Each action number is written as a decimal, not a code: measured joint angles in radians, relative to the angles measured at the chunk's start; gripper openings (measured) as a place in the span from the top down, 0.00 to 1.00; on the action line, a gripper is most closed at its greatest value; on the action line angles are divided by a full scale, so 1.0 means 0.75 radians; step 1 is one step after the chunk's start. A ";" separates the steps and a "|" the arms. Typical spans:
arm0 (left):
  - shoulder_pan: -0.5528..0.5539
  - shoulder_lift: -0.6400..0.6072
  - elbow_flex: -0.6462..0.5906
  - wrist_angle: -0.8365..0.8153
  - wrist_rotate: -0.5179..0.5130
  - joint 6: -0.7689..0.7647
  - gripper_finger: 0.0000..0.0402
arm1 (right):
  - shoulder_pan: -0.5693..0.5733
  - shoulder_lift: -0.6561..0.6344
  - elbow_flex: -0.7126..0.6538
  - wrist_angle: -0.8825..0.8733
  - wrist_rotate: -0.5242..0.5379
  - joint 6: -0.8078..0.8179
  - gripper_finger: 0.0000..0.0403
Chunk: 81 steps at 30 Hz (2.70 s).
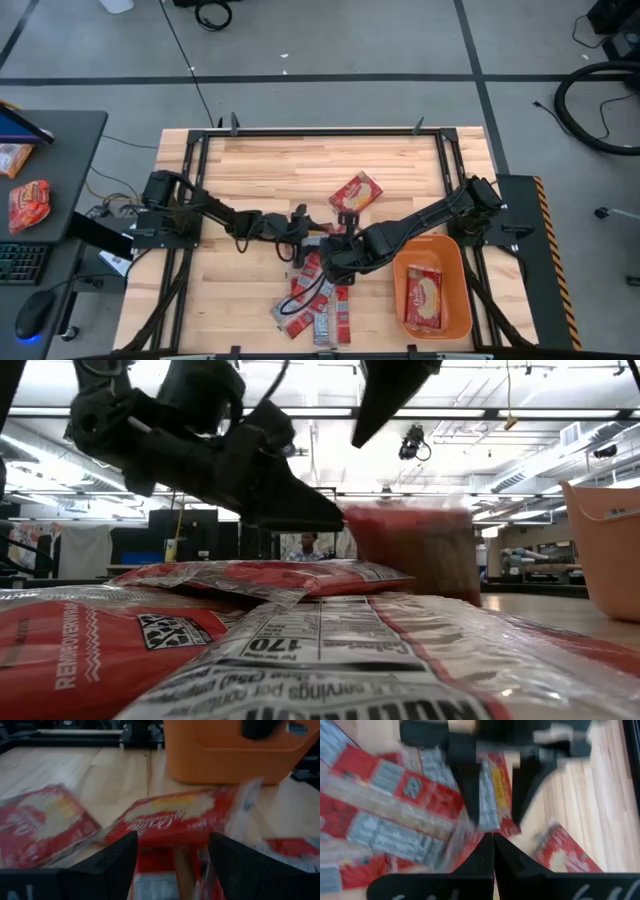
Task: Sort popcorn bags into baskets
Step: Put the red popcorn bag into the orange bin
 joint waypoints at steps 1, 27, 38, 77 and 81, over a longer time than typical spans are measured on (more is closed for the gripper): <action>-0.004 0.017 0.021 0.004 0.007 0.002 0.38 | 0.000 0.000 0.000 0.017 -0.002 -0.004 1.00; -0.007 -0.017 0.045 -0.166 0.061 0.143 0.38 | 0.133 0.290 -0.030 -0.218 -0.276 0.230 0.43; 0.028 -0.252 0.044 -0.566 0.051 0.186 0.38 | 0.189 0.307 -0.075 -0.205 -0.212 0.358 0.40; 0.019 -0.264 0.044 -0.696 0.052 0.179 0.38 | 0.210 0.105 -0.248 -0.238 -0.084 0.352 0.98; 0.019 -0.264 0.044 -0.696 0.052 0.176 0.38 | 0.194 -0.041 -0.247 -0.241 -0.068 0.365 0.99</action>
